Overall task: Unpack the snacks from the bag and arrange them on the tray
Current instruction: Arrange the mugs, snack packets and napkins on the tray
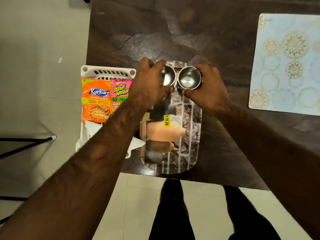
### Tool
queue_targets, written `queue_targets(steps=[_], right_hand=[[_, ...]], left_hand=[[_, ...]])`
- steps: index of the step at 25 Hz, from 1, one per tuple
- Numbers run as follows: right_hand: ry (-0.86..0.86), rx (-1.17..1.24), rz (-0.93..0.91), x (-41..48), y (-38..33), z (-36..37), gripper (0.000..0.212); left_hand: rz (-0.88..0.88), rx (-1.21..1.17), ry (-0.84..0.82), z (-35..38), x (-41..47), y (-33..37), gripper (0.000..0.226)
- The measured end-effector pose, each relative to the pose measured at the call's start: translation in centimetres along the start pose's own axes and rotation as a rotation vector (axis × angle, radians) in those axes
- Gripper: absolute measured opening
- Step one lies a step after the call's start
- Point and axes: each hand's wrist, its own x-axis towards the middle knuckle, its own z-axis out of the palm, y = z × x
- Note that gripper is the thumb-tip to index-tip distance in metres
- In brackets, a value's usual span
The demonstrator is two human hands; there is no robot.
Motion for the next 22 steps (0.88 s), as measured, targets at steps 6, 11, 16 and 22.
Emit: queue_targets(steps=[6, 11, 16, 22], right_hand=[[0.009, 0.0, -0.018, 0.4, 0.0, -0.3, 0.073], [0.047, 0.018, -0.011, 0.3, 0.2, 0.3, 0.071], [0.05, 0.019, -0.018, 0.1, 0.1, 0.3, 0.07], [0.029, 0.015, -0.007, -0.1, -0.1, 0.2, 0.074]], left_hand=[[0.026, 0.004, -0.031, -0.6, 0.6, -0.6, 0.081], [0.027, 0.007, -0.07, -1.3, 0.7, -1.3, 0.082], [0.02, 0.009, -0.086, -1.3, 0.8, -1.2, 0.084], [0.039, 0.018, -0.117, -1.6, 0.9, -1.1, 0.086]])
